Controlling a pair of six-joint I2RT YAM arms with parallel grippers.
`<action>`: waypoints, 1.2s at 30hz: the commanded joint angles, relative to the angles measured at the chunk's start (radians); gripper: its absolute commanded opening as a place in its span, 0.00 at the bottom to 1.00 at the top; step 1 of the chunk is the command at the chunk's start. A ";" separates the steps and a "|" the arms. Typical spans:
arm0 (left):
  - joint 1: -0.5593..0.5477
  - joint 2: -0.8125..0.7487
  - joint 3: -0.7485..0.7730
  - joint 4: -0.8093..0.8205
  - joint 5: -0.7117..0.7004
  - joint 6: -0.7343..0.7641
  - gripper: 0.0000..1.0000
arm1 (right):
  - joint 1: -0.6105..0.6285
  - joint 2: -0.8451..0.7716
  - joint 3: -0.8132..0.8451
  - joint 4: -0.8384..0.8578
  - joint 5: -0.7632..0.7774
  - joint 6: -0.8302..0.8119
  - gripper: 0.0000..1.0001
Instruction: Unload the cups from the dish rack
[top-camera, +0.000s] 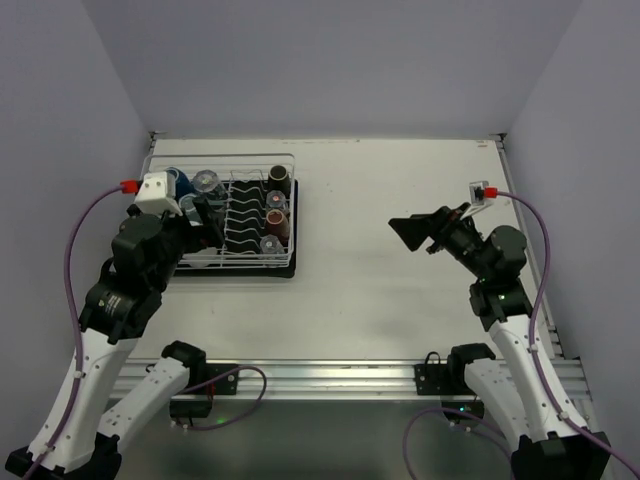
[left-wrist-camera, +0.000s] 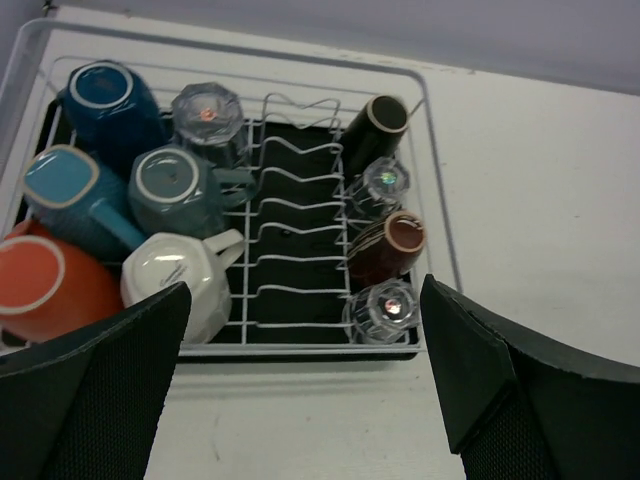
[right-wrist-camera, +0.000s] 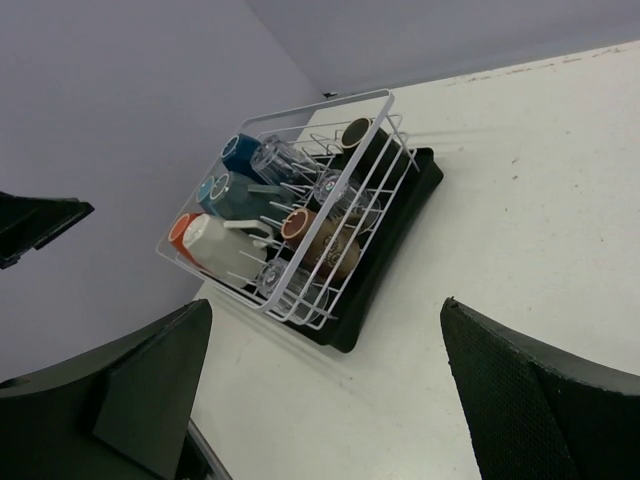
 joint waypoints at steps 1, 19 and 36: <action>-0.006 0.023 0.039 -0.187 -0.198 -0.043 1.00 | 0.008 0.008 -0.001 0.021 0.016 -0.016 0.99; -0.006 0.215 -0.050 -0.135 -0.450 -0.371 1.00 | 0.045 0.068 0.021 -0.013 0.022 -0.042 0.99; 0.103 0.391 -0.121 0.092 -0.496 -0.417 1.00 | 0.081 0.107 0.033 -0.013 -0.001 -0.057 0.98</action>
